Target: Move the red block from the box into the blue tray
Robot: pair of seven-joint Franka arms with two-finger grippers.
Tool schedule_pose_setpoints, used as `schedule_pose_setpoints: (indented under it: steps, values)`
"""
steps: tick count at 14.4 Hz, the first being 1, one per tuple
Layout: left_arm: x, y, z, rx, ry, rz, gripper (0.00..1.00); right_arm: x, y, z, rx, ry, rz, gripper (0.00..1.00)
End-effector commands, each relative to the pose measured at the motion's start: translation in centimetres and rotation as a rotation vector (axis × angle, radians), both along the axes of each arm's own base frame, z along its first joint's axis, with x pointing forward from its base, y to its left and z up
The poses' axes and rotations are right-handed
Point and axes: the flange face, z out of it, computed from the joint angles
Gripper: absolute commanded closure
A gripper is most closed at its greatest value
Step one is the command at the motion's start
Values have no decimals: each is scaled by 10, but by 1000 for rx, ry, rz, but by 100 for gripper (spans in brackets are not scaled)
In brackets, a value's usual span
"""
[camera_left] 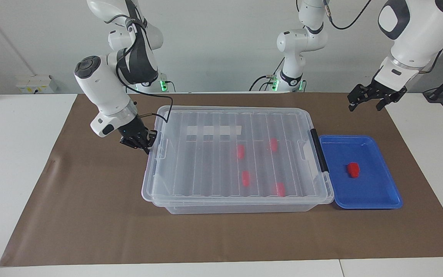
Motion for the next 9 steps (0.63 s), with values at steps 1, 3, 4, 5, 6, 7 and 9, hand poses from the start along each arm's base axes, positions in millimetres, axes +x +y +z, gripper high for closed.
schedule_pose_setpoints:
  steps: [1, 3, 4, 5, 6, 7, 9]
  values:
    - [-4, -2, 5, -6, 3, 14, 0, -3, -16, 11, -114, -4, 65, 100]
    - [-4, -2, 7, -6, -1, 14, 0, -5, -25, 31, -173, 11, 74, 100]
    - [-4, -2, 7, -6, -1, 14, 0, -5, -34, 42, -177, 22, 63, 100]
    - [-4, -2, 5, -6, 2, 14, 0, -7, -40, 53, -177, 36, 53, 100]
    - [-4, -2, 5, -6, 2, 14, 0, -11, -46, 66, -178, 40, 44, 67]
    - [-4, -2, 7, -6, -1, 14, 0, -15, -55, 82, -180, 37, 31, 1]
    - [-4, -2, 5, -6, 2, 14, 0, -25, -66, 106, -181, 51, 14, 0]
